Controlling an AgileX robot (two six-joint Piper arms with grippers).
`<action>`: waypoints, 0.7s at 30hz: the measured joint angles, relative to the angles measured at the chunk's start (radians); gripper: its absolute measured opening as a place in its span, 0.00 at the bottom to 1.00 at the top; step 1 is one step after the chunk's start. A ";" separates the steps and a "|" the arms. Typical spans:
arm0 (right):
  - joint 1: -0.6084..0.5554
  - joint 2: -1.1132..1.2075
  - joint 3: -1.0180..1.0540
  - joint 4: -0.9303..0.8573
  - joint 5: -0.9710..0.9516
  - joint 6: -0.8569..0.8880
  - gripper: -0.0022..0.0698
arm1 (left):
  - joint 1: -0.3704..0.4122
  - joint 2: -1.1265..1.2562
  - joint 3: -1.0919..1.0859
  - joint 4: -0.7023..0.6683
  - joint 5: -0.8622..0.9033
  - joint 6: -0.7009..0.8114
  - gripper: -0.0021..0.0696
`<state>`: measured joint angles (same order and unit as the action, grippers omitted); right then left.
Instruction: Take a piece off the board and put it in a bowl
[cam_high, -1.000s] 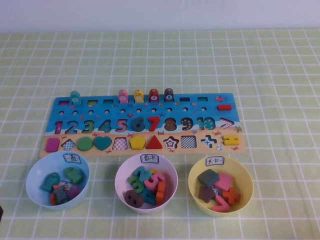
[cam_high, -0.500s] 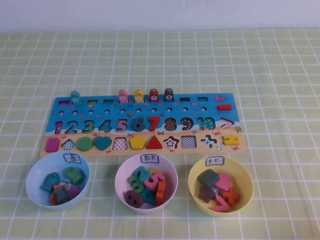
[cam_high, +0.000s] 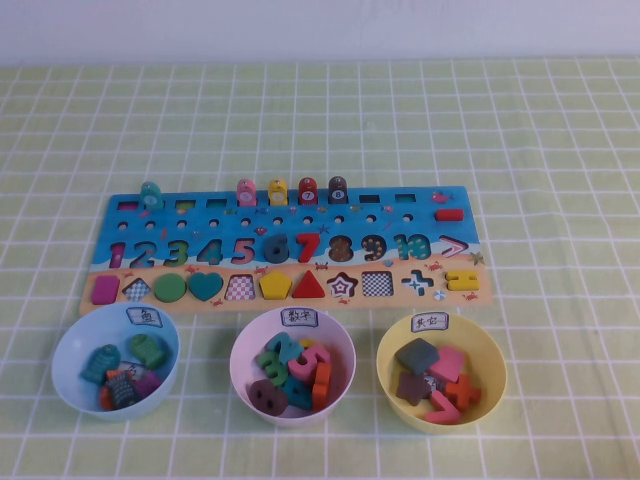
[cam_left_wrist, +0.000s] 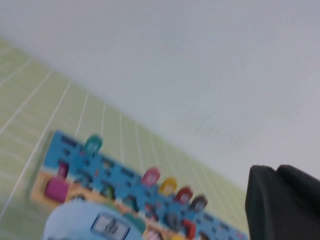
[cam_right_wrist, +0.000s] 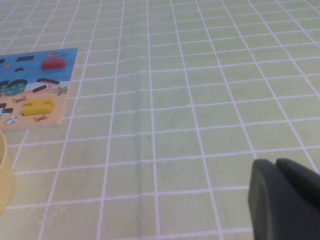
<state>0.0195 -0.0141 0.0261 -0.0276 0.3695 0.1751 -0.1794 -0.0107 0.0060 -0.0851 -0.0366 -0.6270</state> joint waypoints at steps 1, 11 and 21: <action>0.000 0.000 0.000 0.000 0.000 0.000 0.01 | 0.000 0.000 -0.019 0.000 0.065 -0.010 0.02; 0.000 0.000 0.000 0.000 0.000 0.000 0.01 | 0.000 0.320 -0.558 0.169 0.730 0.220 0.02; 0.000 0.000 0.000 0.000 0.000 0.000 0.01 | 0.000 0.806 -1.120 0.172 1.016 0.601 0.02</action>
<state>0.0195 -0.0141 0.0261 -0.0276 0.3695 0.1751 -0.1794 0.7958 -1.1140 0.0873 0.9796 -0.0257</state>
